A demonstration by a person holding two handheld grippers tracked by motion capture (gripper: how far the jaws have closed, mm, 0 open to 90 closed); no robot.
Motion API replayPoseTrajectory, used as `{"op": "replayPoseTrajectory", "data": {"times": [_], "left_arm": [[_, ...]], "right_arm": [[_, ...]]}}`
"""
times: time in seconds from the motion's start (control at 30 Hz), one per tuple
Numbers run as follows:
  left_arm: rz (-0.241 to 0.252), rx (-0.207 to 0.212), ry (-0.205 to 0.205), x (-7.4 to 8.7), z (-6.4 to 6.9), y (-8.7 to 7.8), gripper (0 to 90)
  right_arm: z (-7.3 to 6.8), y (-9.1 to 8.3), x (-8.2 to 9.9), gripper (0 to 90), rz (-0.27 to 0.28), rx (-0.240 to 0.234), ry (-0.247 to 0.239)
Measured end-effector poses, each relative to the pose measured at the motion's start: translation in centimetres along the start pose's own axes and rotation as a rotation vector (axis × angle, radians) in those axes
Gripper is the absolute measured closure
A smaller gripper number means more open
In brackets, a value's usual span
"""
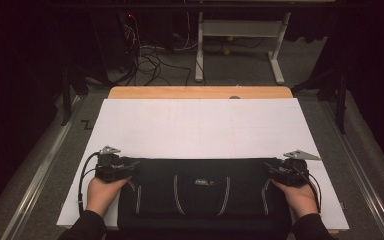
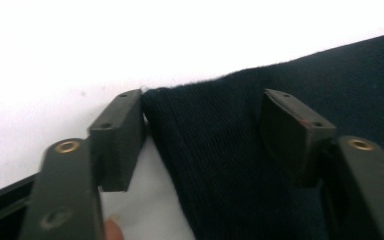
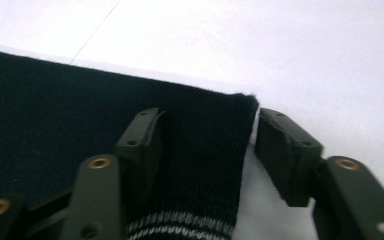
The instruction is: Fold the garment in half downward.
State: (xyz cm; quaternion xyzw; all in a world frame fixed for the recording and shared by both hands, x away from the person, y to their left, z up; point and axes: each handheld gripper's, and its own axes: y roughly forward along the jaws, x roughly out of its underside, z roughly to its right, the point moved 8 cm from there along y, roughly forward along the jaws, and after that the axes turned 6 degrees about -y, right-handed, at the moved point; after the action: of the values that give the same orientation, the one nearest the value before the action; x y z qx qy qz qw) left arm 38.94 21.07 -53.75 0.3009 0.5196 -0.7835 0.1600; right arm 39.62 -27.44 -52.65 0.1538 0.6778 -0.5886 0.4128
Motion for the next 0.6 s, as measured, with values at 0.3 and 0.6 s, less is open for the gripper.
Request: {"op": "replayPoseTrajectory", "data": {"times": [0.3, 0.6], "left_arm": [[0.017, 0.037, 0.013, 0.0, 0.8, 0.4, 67.2], [0.135, 0.026, 0.042, -0.2, 1.2, -1.2, 74.3]], "right_arm": [[-0.5, 0.2, -0.4, 81.7, 0.018, -0.017, -0.044], [-0.6, -1.6, -0.4, 84.0, 0.116, 0.024, -0.059]]}}
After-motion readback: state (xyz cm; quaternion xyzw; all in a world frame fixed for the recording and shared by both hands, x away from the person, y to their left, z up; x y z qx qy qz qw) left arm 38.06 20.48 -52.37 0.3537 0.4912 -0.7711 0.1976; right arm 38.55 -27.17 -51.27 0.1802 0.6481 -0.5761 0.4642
